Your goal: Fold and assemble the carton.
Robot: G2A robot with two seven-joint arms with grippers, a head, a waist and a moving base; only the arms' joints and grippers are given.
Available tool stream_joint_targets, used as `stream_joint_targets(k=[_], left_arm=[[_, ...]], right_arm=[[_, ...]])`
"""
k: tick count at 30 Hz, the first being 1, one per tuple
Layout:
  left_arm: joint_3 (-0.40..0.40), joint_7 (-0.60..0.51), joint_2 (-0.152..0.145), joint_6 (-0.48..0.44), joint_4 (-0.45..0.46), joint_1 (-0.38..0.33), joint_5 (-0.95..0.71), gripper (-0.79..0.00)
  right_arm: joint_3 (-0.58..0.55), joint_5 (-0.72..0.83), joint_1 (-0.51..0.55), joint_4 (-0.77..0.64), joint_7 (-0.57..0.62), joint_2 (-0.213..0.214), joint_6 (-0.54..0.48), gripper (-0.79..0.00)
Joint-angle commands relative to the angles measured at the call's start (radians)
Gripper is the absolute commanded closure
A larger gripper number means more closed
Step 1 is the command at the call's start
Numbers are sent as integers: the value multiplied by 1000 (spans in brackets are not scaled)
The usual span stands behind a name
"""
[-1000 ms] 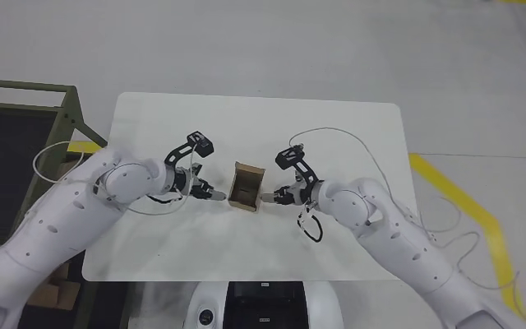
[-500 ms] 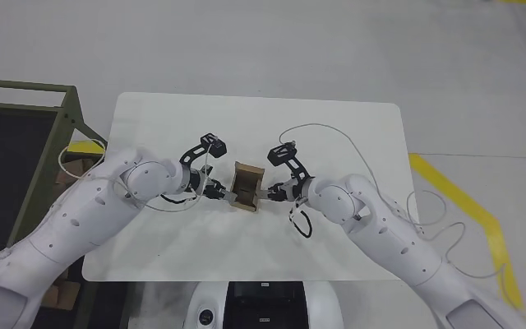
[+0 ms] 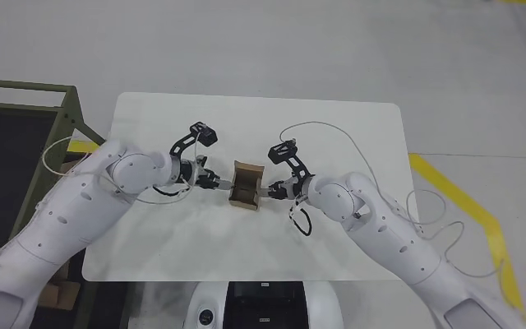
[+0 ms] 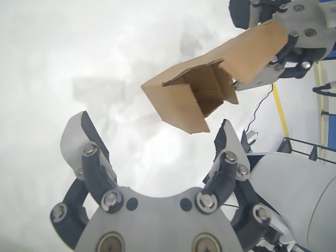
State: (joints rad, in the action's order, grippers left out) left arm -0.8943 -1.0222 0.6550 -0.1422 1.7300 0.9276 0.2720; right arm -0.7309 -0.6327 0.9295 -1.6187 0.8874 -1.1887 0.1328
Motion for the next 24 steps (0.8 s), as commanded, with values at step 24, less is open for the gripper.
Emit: stream_joint_targets(k=[24], left_arm=[[113, -42, 75, 105, -45, -47, 104, -785]], right_arm=[[35, -70, -41, 41, 35, -42, 54, -785]])
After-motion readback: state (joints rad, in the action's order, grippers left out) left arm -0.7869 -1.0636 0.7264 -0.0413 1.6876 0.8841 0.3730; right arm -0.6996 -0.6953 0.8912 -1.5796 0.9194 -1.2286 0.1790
